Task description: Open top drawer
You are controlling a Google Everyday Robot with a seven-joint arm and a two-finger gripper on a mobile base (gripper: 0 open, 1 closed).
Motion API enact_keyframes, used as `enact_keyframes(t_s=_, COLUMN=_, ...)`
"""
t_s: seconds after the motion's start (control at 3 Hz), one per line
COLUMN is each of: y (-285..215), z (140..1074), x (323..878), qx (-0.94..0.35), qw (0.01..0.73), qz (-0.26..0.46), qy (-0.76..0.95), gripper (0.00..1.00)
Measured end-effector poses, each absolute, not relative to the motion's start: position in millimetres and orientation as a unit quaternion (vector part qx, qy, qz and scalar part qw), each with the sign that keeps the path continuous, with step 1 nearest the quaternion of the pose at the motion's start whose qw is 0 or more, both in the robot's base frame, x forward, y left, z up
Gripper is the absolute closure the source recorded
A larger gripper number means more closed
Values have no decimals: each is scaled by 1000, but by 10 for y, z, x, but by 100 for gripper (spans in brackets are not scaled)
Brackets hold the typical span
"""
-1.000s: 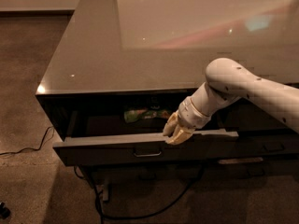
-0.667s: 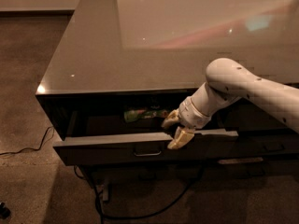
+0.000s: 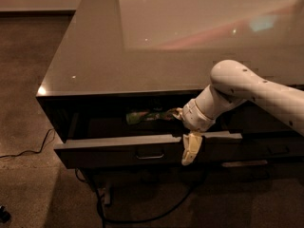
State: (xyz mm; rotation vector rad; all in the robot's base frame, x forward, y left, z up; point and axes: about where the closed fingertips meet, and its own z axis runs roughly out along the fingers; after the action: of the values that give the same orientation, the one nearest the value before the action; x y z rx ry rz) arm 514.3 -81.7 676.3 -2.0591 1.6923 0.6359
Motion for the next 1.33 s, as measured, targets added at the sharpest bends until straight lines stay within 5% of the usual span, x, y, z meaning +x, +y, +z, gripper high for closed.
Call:
enact_keyframes(t_s=0.67, y=-728, z=6572, x=4845, qx=-738, qw=198, qz=211, qy=609, gripper=0)
enact_keyframes(t_s=1.33, y=-856, z=6357, x=4467, qx=-734, qw=168, qz=199, qy=627, gripper=42)
